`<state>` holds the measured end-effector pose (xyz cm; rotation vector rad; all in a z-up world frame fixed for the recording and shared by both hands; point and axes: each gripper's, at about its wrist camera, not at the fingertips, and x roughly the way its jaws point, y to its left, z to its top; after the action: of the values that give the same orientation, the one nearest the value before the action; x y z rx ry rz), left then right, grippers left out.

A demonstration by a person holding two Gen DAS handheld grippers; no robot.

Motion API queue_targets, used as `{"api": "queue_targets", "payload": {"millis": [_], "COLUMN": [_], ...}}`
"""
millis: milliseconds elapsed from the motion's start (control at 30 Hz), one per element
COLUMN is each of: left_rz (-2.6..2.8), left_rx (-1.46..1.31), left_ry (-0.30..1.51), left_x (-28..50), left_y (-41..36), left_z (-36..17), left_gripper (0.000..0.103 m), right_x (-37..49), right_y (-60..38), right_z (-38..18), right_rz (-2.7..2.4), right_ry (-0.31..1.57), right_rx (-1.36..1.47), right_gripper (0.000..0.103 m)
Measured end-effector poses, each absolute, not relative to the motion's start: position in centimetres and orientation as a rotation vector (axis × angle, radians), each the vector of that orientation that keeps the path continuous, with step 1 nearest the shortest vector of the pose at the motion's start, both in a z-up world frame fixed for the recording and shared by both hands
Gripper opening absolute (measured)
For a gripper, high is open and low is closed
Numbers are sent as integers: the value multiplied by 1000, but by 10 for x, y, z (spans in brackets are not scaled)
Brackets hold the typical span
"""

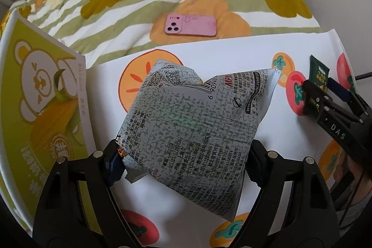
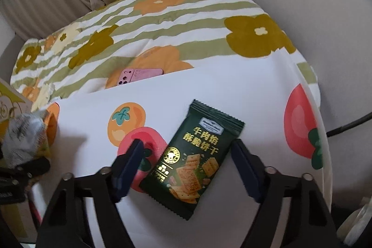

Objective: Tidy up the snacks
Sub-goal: 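Grasp the grey bag with the left gripper while the right grasps the green cracker packet, then carry both snacks into the green box and open both grippers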

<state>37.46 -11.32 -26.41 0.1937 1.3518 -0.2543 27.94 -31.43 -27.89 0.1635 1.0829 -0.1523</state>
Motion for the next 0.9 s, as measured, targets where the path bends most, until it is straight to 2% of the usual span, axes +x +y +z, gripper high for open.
{"api": "queue_targets", "payload": {"millis": [167, 233, 533, 900], "left_rz": [-252, -248, -247, -207], "left_rx": [185, 182, 157, 74], "left_ry": [1333, 1321, 1238, 1053], "left_x": [371, 369, 357, 326], "left_y": [-114, -115, -118, -89], "left_z": [-259, -255, -215, -119], "left_gripper": [78, 78, 78, 78], "right_x": [273, 272, 265, 246], "right_y": [-313, -314, -316, -295], "right_z": [-280, -280, -257, -159], "right_rz": [-139, -128, -81, 51], "right_ry": [1055, 1050, 990, 844], "right_rx": [104, 100, 127, 109], "right_gripper": [51, 47, 43, 43]}}
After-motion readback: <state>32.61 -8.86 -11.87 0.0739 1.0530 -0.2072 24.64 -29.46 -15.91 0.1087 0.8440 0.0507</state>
